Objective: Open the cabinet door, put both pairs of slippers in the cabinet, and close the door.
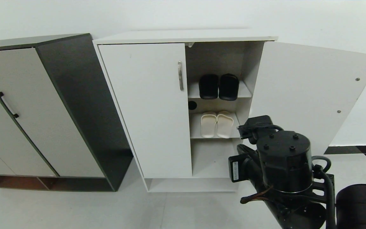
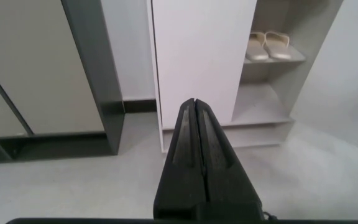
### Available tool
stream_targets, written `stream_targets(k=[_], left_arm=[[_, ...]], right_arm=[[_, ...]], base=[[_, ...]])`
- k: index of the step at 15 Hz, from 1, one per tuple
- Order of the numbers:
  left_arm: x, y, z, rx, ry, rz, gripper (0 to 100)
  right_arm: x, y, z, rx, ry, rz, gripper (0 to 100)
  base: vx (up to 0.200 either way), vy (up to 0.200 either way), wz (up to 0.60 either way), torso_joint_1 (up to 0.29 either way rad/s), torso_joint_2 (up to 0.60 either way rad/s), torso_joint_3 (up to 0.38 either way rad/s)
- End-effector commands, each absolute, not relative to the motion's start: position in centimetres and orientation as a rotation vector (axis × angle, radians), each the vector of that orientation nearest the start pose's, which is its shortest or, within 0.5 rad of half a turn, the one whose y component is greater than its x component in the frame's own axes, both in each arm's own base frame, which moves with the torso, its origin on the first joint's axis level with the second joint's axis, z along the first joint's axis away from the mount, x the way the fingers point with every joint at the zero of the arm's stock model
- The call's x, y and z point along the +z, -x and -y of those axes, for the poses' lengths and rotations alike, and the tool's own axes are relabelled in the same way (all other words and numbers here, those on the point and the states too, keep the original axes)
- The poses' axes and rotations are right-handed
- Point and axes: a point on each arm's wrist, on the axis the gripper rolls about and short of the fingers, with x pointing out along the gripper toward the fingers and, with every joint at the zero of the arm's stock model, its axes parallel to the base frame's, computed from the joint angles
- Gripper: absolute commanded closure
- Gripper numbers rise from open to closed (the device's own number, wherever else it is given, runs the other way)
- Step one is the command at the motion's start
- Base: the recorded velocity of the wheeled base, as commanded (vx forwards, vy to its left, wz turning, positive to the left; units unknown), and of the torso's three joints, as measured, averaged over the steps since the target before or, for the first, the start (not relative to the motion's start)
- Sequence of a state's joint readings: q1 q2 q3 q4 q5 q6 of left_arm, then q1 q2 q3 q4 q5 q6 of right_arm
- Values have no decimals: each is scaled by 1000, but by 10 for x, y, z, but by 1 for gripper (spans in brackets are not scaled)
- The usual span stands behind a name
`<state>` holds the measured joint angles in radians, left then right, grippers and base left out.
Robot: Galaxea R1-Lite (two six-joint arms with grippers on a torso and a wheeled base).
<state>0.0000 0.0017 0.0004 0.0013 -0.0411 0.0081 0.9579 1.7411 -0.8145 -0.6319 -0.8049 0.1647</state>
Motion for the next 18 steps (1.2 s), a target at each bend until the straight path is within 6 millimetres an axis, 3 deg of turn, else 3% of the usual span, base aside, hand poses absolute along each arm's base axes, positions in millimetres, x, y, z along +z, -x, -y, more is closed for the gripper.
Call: stream_targets(k=[1,9,18], left_arm=[[76,23,1,-41,-8,0,100],[76,23,1,-40,-8,0,100],[76,23,1,-41,-8,0,100]], right_arm=[[172,-191,-243,133,68,-202,100],[172,-192,-242,130,66,-201,100],[172,-192,-242,130,67,-202,100]], base=[[0,0,0,41,-266,-373],[0,0,0,90,-493,-348],[0,0,0,172,-485,-319]])
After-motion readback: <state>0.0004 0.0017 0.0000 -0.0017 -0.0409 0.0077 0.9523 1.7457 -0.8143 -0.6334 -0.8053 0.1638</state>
